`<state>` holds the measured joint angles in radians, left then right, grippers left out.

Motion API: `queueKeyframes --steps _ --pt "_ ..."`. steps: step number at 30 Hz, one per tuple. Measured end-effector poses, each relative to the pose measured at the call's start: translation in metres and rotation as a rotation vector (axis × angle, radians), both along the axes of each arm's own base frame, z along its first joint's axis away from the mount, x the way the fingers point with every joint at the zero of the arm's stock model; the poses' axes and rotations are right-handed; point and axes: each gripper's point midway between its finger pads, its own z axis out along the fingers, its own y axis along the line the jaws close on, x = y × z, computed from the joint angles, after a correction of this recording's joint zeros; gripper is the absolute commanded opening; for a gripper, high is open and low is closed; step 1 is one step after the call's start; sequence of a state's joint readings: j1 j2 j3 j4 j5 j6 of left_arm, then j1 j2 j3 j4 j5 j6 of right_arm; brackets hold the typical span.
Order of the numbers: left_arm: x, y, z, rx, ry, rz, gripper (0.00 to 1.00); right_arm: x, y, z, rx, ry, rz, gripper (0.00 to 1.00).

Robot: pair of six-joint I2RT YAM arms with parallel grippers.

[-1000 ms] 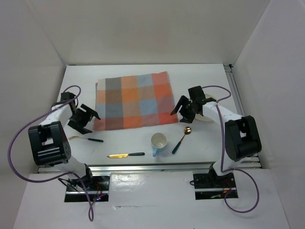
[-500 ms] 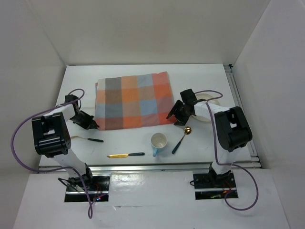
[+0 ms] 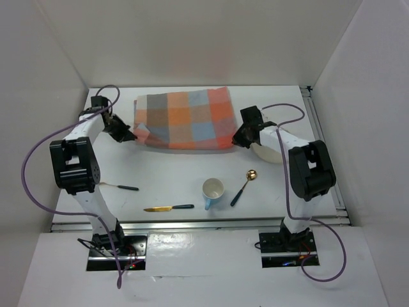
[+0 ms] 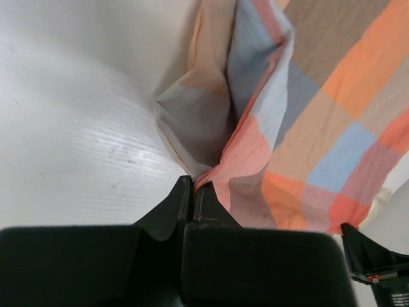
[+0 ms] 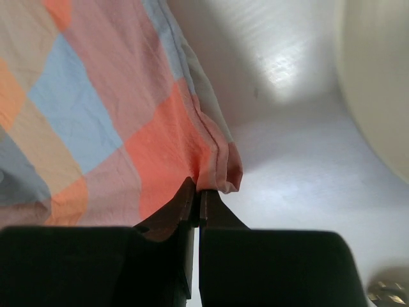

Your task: Set the dinner table for one person

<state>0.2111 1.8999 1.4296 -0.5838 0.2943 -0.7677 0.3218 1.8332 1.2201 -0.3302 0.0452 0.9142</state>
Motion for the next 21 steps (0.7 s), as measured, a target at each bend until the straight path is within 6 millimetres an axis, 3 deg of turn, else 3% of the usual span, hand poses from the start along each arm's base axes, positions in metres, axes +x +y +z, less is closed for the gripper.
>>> queueKeyframes --steps 5,11,13,16,21 --pt "-0.016 -0.017 -0.016 -0.018 0.05 -0.047 0.0 -0.032 -0.018 0.012 -0.034 -0.021 -0.019 0.0" --pt "-0.083 -0.033 -0.063 -0.05 0.235 -0.075 0.0 -0.083 -0.031 0.001 -0.065 0.019 -0.022 0.0" --pt "-0.096 -0.036 -0.064 -0.054 0.258 -0.077 0.0 -0.096 -0.034 -0.011 -0.075 0.052 -0.019 0.0" --pt "-0.099 -0.035 -0.057 -0.038 0.244 -0.075 0.0 -0.111 -0.034 -0.024 -0.086 0.092 -0.01 0.0" --pt "-0.103 -0.028 -0.046 0.015 0.217 -0.058 0.0 -0.118 -0.031 -0.029 -0.083 0.108 -0.009 0.0"
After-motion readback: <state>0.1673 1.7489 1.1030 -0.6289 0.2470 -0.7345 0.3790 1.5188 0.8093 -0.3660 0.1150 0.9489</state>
